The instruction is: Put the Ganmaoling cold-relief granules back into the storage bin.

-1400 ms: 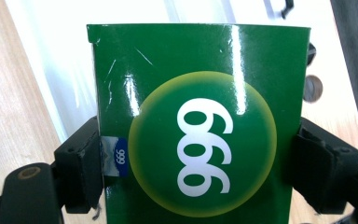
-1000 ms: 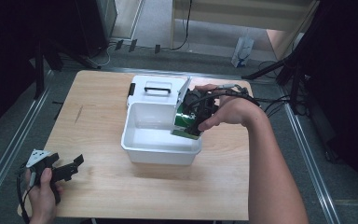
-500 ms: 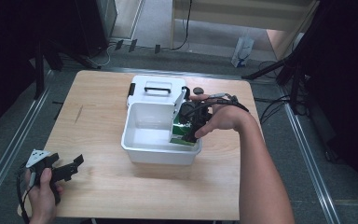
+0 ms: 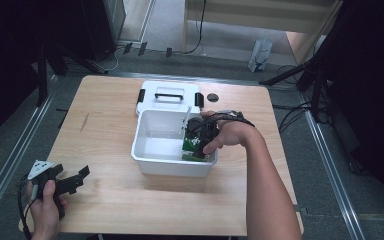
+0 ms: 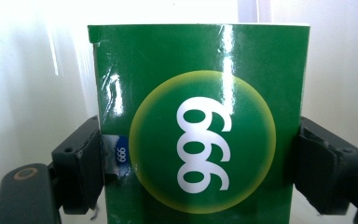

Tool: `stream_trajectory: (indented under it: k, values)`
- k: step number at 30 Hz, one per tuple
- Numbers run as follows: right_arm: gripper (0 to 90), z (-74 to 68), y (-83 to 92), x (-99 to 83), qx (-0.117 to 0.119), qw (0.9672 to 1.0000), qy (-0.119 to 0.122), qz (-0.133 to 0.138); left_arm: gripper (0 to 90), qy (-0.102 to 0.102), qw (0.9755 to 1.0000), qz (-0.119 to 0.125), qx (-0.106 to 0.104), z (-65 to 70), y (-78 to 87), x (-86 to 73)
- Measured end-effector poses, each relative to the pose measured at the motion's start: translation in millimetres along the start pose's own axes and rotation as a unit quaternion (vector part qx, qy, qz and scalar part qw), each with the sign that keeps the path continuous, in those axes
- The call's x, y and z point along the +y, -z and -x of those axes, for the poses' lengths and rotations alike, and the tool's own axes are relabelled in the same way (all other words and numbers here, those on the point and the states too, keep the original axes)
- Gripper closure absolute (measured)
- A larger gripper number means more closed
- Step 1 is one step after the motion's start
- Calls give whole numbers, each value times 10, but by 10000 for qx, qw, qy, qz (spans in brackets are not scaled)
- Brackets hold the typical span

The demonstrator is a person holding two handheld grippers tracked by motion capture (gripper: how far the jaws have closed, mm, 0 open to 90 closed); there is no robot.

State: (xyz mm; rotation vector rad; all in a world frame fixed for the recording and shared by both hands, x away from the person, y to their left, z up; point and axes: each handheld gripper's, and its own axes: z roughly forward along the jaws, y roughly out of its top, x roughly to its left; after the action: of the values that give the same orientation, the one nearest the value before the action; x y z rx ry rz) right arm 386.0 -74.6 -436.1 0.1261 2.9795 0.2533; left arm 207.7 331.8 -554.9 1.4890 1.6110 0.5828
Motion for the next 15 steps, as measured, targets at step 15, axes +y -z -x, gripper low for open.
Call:
stream_trajectory:
  k: [15]
  values:
    - [103, 16, 201, -46, -170, 9970, -607, 444, 6, -2, 10000, 10, 9, 4, -3, 0]
